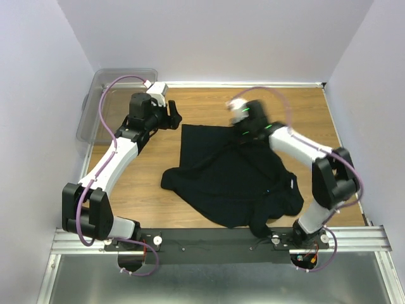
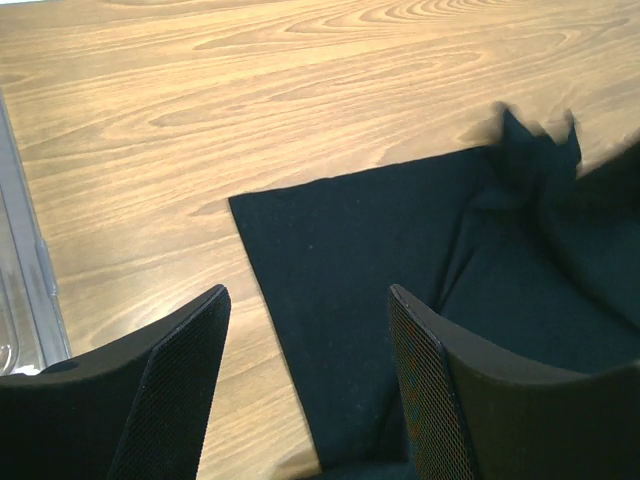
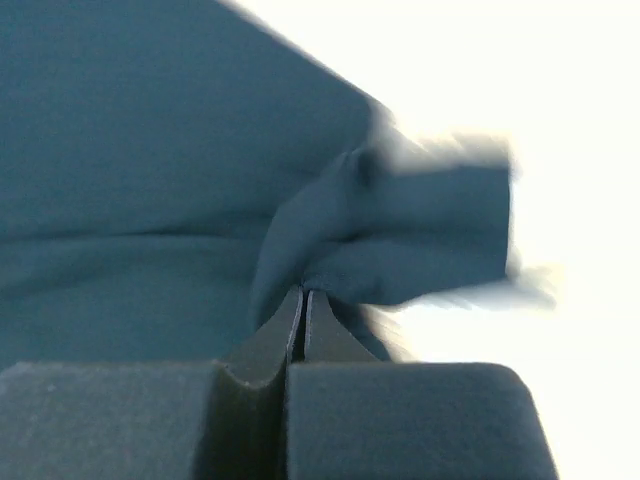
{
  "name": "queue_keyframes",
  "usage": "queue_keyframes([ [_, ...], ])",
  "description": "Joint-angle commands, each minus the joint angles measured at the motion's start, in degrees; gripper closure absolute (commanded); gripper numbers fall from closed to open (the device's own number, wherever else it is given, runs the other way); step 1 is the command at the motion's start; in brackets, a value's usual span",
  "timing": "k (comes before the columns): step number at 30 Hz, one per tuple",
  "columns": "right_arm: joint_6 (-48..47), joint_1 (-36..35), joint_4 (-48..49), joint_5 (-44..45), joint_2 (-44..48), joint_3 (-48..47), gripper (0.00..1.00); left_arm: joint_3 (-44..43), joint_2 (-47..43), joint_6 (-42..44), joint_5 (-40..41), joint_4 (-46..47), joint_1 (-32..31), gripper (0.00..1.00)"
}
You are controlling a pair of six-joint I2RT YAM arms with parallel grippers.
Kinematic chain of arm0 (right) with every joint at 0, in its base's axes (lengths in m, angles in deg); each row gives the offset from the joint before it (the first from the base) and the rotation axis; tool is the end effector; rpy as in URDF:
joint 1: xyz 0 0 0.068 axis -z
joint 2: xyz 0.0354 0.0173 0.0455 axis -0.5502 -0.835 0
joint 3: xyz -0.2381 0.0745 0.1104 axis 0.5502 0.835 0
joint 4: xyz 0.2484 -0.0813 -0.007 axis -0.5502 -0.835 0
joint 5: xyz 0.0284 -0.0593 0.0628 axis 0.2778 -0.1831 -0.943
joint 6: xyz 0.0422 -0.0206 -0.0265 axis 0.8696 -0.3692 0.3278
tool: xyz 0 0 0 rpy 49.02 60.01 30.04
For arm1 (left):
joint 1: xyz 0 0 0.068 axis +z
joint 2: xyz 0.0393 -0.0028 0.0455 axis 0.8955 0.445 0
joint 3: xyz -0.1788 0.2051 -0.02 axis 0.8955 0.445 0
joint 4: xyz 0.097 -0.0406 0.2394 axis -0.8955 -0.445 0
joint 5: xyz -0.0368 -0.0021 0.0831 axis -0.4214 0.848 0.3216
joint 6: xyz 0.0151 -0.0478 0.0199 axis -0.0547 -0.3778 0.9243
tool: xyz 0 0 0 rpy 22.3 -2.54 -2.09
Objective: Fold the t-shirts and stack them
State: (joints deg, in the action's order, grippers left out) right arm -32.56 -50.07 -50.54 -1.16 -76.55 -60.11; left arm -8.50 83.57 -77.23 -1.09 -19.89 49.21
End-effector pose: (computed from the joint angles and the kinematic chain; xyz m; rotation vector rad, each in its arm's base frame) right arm 0.3669 0.1170 0.2139 -0.5520 2.3409 0.3198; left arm 0.3097 -0.0880 0.3139 0.1776 2.0058 -0.5448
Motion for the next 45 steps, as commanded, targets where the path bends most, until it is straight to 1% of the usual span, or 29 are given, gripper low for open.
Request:
queue_keyframes([
  [1, -18.2, -22.6, 4.3, 28.6, 7.8, 5.4, 0.99, 0.8, -0.7, 1.1, 2.3, -0.4, -0.2, 0.28],
  [2, -19.0, -23.6, 4.1, 28.1, 7.4, 5.9, 0.98, 0.8, -0.6, 1.3, 2.5, -0.4, -0.2, 0.28],
  [3, -19.5, -24.4, 3.4, 26.8, 7.1, 6.4, 0.91, 0.7, -0.5, 1.3, 2.8, -0.5, -0.2, 0.28],
  [4, -19.9, -25.0, -0.6, 19.0, 7.1, 6.9, 0.83, 0.7, -0.5, 1.5, 3.3, -0.6, -0.2, 0.28],
  [5, -21.8, -26.0, -3.5, 14.1, 6.8, 7.0, 0.61, 0.7, -0.3, 1.5, 3.6, -0.8, -0.2, 0.28],
  [6, -22.7, -26.5, -7.8, 5.4, 6.9, 7.4, 0.47, 0.8, -0.2, 1.7, 4.0, -0.8, -0.2, 0.28],
  [7, -23.9, -26.7, -9.0, 2.2, 7.4, 8.1, 0.35, 0.8, -0.1, 1.7, 4.1, -0.8, -0.2, 0.28],
  [8, -24.9, -26.7, -9.1, 1.3, 7.9, 10.1, 0.27, 0.8, -0.1, 1.7, 4.2, -0.8, -0.2, 0.28],
  [9, -24.7, -26.5, -8.2, 4.1, 9.2, 10.9, 0.2, 0.7, 0.0, 1.7, 4.5, -0.9, -0.2, 0.28],
  [11, -22.7, -21.9, -8.0, 4.9, 10.6, 9.8, 0.19, 0.6, -0.1, 1.8, 4.5, -1.0, -0.2, 0.28],
  [13, -19.1, -15.9, -8.2, -2.8, 13.8, 8.4, 0.19, 0.6, 0.0, 1.8, 4.6, -1.0, -0.2, 0.28],
  [14, -18.2, -10.5, -8.1, -4.8, 14.9, 7.9, 0.18, 0.6, -0.2, 1.8, 4.7, -1.0, -0.2, 0.28],
  [15, -17.3, -8.4, -8.1, -5.0, 15.5, 7.5, 0.14, 0.6, -0.4, 1.7, 4.6, -1.0, -0.2, 0.28],
  [17, -14.9, -3.3, -8.5, -4.9, 14.2, 6.5, 0.14, 0.7, -0.6, 1.7, 4.0, -0.8, -0.2, 0.28],
  [19, -14.1, 0.4, -9.8, -8.4, 11.0, 6.0, 0.14, 0.7, -0.6, 1.7, 3.3, -0.6, -0.2, 0.28],
  [25, -21.0, 1.0, -22.4, -32.5, 6.5, 3.1, 0.18, 0.9, -1.3, 1.7, 3.6, -0.5, -0.2, 0.28],
  [27, -21.7, 0.9, -24.7, -34.6, 5.3, 2.6, 0.21, 1.0, -1.5, 1.7, 3.5, -0.5, -0.2, 0.28],
  [29, -21.9, -0.6, -25.2, -32.7, 4.7, 2.9, 0.24, 1.1, -1.7, 1.7, 3.4, -0.4, -0.2, 0.28],
  [31, -22.1, -2.4, -25.3, -28.7, 4.6, 3.4, 0.45, 1.0, -1.7, 1.6, 3.3, -0.4, -0.2, 0.28],
  [32, -22.7, -5.3, -25.4, -25.6, 5.0, 4.0, 0.72, 1.1, -1.6, 1.7, 3.3, -0.4, -0.2, 0.28],
  [33, -23.8, -7.2, -25.2, -23.1, 7.9, 4.6, 0.86, 1.0, -1.7, 1.7, 3.4, -0.4, -0.2, 0.28],
  [34, -23.8, -9.8, -24.7, -20.0, 9.8, 5.2, 0.98, 1.0, -1.7, 1.7, 3.4, -0.4, -0.1, 0.28],
  [35, -25.6, -16.6, -24.1, -17.1, 12.7, 6.1, 0.99, 1.1, -1.8, 1.7, 3.5, -0.4, -0.1, 0.28],
  [37, -29.7, -25.8, -23.6, -13.7, 19.1, 8.4, 0.99, 1.0, -1.6, 1.7, 3.7, -0.6, -0.2, 0.28],
  [39, -34.7, -28.0, -27.7, -17.8, 19.1, 8.1, 0.95, 1.1, -1.4, 1.8, 4.0, -0.5, -0.2, 0.28],
  [40, -37.3, -28.2, -33.7, -22.8, 17.4, 7.7, 0.65, 1.1, -1.4, 1.9, 4.6, -0.5, -0.2, 0.28],
  [41, -41.0, -29.9, -36.2, -24.3, 13.3, 7.8, 0.47, 1.1, -1.1, 2.0, 4.7, -0.7, -0.2, 0.28],
  [42, -41.6, -31.3, -38.7, -24.4, 10.8, 8.2, 0.37, 1.0, -1.0, 2.2, 5.0, -0.7, -0.2, 0.28],
  [45, -40.9, -33.7, -36.8, -23.3, 7.8, 9.1, 0.35, 0.8, -0.5, 2.4, 5.6, -1.1, -0.1, 0.28],
])
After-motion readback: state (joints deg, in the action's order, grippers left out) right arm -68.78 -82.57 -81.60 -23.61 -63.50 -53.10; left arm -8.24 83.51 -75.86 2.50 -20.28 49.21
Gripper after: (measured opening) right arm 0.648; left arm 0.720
